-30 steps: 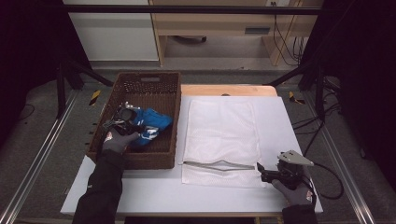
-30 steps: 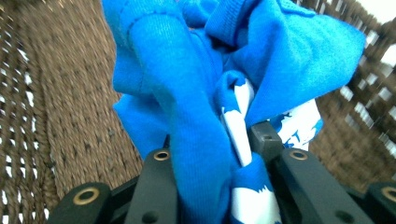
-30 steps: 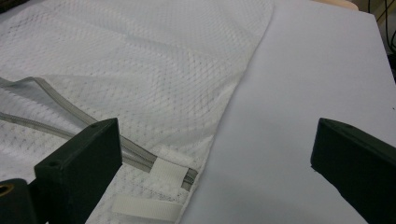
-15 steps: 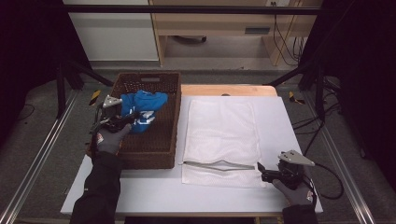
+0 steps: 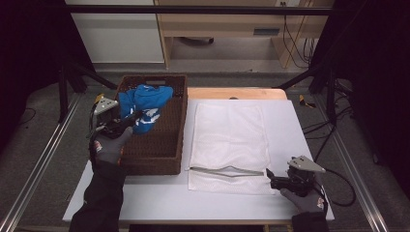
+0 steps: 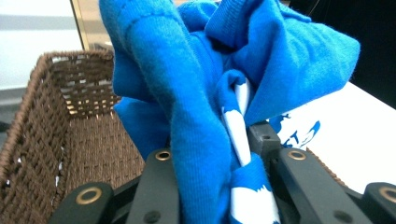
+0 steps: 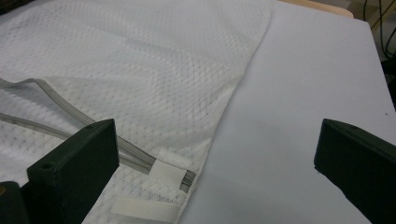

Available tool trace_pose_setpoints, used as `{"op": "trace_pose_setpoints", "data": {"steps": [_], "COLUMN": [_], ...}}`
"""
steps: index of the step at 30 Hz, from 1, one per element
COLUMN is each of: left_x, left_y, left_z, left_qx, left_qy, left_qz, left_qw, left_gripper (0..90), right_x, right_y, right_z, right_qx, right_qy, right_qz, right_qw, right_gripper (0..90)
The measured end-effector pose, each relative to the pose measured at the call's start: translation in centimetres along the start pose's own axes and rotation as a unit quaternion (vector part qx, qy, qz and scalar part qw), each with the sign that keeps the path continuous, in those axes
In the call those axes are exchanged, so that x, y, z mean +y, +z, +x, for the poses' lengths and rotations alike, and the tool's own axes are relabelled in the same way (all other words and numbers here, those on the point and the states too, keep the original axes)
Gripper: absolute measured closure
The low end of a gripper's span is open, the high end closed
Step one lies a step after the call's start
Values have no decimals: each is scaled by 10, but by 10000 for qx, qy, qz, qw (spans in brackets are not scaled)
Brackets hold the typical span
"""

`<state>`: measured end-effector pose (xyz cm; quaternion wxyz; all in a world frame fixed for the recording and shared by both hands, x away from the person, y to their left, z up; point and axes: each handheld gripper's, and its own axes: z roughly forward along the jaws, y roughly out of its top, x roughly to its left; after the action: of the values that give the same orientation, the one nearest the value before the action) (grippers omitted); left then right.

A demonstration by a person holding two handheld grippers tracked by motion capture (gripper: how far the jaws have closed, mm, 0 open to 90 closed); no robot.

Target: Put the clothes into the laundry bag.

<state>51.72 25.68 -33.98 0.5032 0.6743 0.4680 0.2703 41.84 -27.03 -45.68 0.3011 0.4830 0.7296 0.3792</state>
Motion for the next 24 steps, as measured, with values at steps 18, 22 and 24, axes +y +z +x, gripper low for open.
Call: {"op": "trace_pose_setpoints", "data": {"steps": [18,22,24], "left_x": [23,26,27], "left_y": [-33,-34,-33], "left_z": [-50,-61,-67], "left_qx": [-379,-478,-518], "left_qy": [233,288,318], "left_qz": [-486,-540,-550], "left_qw": [9978,9970,9966], "left_gripper": [703,703,703], "right_x": [2,2,2], "right_y": [-3,-4,-5], "right_z": [0,-1,-1], "right_qx": [-18,-52,-43], "right_qy": [99,83,119], "right_qz": [-164,-182,-183], "right_qw": [9998,9998,9998], "right_gripper": [26,29,31]}}
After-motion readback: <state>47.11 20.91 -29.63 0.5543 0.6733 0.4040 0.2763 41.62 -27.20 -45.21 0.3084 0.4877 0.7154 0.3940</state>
